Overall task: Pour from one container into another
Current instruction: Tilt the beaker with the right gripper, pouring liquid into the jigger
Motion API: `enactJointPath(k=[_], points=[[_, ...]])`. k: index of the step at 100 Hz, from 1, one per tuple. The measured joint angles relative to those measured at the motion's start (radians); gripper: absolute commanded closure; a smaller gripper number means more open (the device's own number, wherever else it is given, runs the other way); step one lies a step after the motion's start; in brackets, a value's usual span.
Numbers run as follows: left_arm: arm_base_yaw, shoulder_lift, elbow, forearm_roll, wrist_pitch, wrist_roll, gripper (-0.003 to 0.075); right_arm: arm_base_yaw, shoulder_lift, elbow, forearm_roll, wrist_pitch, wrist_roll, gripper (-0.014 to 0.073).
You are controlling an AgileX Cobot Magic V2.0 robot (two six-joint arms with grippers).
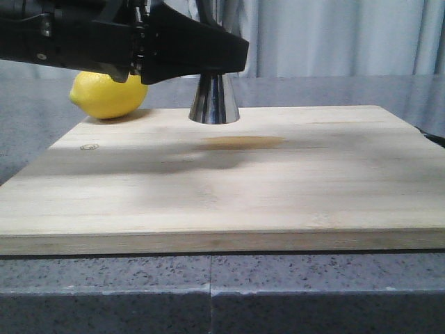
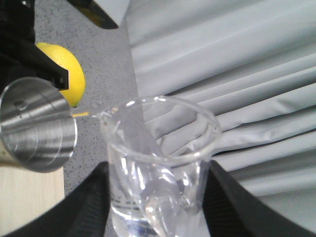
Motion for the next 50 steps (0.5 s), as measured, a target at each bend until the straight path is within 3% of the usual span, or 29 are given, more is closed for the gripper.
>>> enactJointPath(k=[50], points=[[0.0, 0.0, 0.0, 0.0, 0.0, 0.0, 0.0739, 0.0, 0.0, 0.0, -0.036, 0.006, 0.0, 0.0357]])
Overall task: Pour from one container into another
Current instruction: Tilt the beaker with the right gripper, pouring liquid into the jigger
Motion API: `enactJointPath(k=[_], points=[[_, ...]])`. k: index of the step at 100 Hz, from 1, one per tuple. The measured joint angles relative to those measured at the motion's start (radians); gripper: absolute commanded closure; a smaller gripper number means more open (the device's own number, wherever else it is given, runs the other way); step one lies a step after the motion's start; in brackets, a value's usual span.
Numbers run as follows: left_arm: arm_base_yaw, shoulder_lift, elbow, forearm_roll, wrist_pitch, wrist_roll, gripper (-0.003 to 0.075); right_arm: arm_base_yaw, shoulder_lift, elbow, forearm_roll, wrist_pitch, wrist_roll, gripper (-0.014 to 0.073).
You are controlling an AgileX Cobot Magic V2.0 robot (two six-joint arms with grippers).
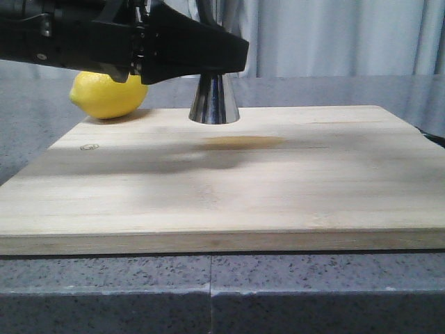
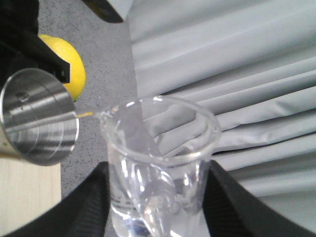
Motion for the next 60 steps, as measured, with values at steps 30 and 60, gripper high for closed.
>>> enactJointPath(k=[30, 60], points=[[0.0, 0.0, 0.0, 0.0, 0.0, 0.0, 0.0739, 0.0, 0.0, 0.0, -0.028, 0.0, 0.0, 0.0357], [0.0, 0.0, 0.0, 0.0, 0.0, 0.0, 0.0739, 0.0, 0.0, 0.0, -0.071, 0.0, 0.0, 0.0357]])
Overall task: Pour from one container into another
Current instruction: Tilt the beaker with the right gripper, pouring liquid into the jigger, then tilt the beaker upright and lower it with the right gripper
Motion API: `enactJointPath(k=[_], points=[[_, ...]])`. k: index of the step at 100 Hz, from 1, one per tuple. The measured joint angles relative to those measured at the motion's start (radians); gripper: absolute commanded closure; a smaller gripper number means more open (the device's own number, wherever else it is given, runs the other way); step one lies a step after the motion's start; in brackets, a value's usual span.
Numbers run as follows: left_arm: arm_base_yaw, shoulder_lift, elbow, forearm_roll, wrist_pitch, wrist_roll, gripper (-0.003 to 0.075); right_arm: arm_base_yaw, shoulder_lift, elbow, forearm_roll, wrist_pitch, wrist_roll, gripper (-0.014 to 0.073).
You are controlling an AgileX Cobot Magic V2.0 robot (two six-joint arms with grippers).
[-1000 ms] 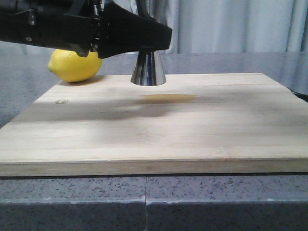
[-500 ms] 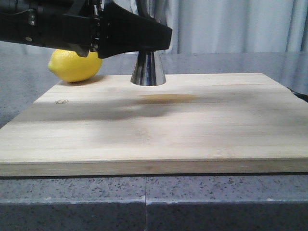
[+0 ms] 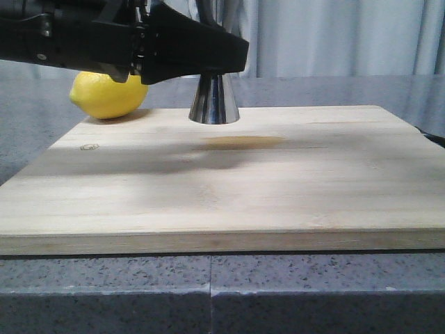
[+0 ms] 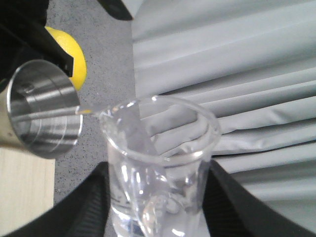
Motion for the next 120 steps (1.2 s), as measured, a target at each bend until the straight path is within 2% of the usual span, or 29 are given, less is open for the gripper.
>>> enactJointPath(k=[120], points=[[0.0, 0.0, 0.0, 0.002, 0.0, 0.0, 0.0739, 0.0, 0.0, 0.0, -0.18, -0.007, 0.0, 0.0357]])
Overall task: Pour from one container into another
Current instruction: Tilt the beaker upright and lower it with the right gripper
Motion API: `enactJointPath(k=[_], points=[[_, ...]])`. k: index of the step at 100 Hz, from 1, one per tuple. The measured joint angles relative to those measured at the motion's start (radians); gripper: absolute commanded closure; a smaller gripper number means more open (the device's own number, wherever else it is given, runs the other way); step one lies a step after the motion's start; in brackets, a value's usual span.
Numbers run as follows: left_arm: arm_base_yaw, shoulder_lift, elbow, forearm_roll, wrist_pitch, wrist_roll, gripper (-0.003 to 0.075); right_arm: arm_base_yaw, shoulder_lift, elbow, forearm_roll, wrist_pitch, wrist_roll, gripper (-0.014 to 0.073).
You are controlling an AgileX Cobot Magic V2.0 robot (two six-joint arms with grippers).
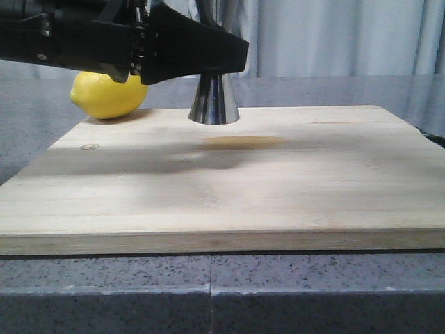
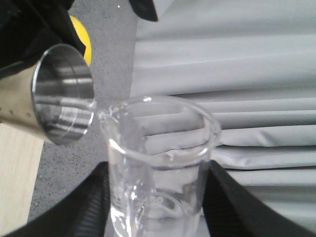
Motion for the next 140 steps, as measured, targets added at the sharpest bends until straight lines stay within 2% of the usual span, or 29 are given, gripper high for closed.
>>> enactJointPath(k=[36, 105, 140], points=[[0.0, 0.0, 0.0, 0.0, 0.0, 0.0, 0.0739, 0.0, 0.0, 0.0, -0.053, -0.01, 0.0, 0.0357], [0.0, 0.0, 0.0, 0.0, 0.0, 0.0, 0.0739, 0.0, 0.0, 0.0, -0.056, -0.01, 0.0, 0.0357], [0.0, 0.0, 0.0, 0.0, 0.0, 0.0, 0.0739, 0.0, 0.0, 0.0, -0.041, -0.037, 0.109, 0.0357]])
